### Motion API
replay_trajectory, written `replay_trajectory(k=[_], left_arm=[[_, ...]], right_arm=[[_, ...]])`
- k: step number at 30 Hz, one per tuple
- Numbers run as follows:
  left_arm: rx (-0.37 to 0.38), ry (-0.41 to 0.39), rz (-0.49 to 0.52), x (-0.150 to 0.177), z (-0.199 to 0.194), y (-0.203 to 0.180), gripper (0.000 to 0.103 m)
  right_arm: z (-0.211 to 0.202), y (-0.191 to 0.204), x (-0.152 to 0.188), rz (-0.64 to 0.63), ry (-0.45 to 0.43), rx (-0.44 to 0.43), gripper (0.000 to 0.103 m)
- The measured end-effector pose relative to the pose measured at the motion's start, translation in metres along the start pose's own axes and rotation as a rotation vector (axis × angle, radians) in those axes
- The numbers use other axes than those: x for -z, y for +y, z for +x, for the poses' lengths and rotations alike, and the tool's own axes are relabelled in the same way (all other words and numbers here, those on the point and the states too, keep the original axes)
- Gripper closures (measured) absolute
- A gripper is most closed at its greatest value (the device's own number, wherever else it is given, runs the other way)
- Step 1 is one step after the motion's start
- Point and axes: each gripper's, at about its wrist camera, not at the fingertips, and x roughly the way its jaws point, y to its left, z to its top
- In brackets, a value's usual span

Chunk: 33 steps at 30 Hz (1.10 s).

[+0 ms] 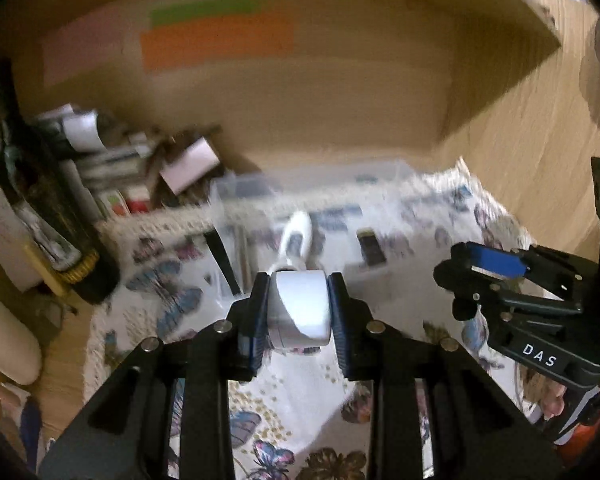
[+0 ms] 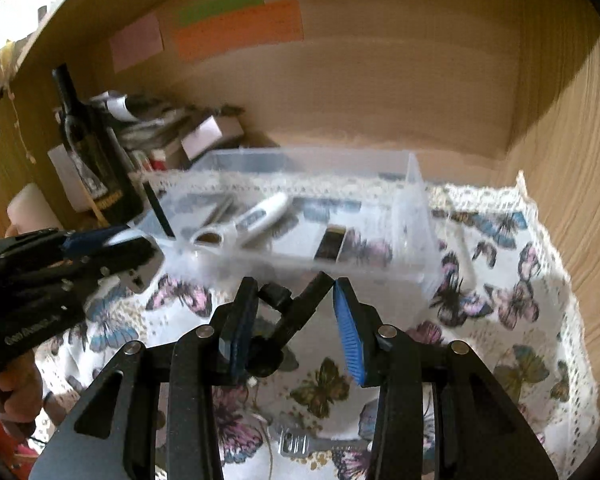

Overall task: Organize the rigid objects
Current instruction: 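Lift the white cube plug with the left tool while the right tool grasps the black clip, then release the cube plug into the box with the left tool while the right tool drops the clip in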

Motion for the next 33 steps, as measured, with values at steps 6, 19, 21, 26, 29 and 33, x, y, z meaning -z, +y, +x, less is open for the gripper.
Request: replay_trajectory(k=[6,19,21,26,29,33], left_arm=[[0.011,-0.030,-0.027,-0.018,-0.002,0.001,0.074],[0.055,0.055,-0.013,-0.040,0.061,-0.026,0.074],[0.065,0.086,-0.008,-0.040,0.072,-0.028,0.074],[0.063,0.134,0.026,-0.038,0.093,-0.037,0.074],[0.061,0.161,0.038,-0.037,0.104,-0.040,0.074],[0.057,0.199,0.037,-0.035,0.116,-0.042,0.074]], right_arm=[[-0.006,0.002,-0.023,-0.032,-0.057,0.010,0.067],[0.030,-0.017,-0.042,-0.068,-0.029,0.078,0.067],[0.039,-0.021,-0.042,-0.064,-0.007,0.091,0.067],[0.061,-0.037,-0.038,-0.035,0.059,0.096,0.067],[0.067,-0.040,-0.034,-0.029,0.084,0.095,0.067],[0.071,-0.037,-0.033,-0.051,0.093,0.108,0.067]])
